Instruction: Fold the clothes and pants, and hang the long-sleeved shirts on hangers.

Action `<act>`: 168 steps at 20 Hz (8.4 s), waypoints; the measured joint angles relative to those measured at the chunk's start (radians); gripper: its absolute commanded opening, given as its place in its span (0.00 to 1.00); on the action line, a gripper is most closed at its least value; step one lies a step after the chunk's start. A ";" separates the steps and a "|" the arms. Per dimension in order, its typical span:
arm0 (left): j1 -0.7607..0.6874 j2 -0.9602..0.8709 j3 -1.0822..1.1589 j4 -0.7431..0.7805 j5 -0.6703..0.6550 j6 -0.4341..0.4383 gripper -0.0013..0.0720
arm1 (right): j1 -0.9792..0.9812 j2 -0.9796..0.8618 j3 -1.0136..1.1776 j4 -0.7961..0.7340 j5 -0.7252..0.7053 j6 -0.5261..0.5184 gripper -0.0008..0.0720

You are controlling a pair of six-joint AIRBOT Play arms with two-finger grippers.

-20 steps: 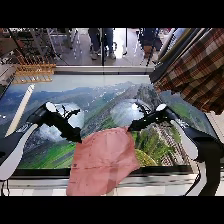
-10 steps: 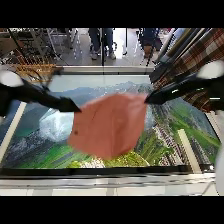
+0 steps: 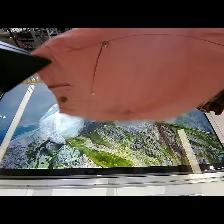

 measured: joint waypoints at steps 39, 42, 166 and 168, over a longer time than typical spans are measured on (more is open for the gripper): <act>-0.006 -0.724 -0.673 0.335 0.227 -0.343 0.63 | -0.125 -0.454 -1.567 0.617 -0.312 -0.014 0.79; -0.009 -0.756 -0.676 0.276 0.270 -0.356 0.03 | -0.071 -0.518 -1.579 0.742 -0.374 -0.051 0.30; -0.153 -0.608 -0.365 0.487 0.023 -0.072 0.04 | 0.101 -0.352 -1.334 0.361 -0.504 0.281 0.92; -0.169 -0.607 -0.365 0.487 0.015 -0.071 0.04 | 0.082 -0.404 -1.425 0.573 -0.549 0.137 0.94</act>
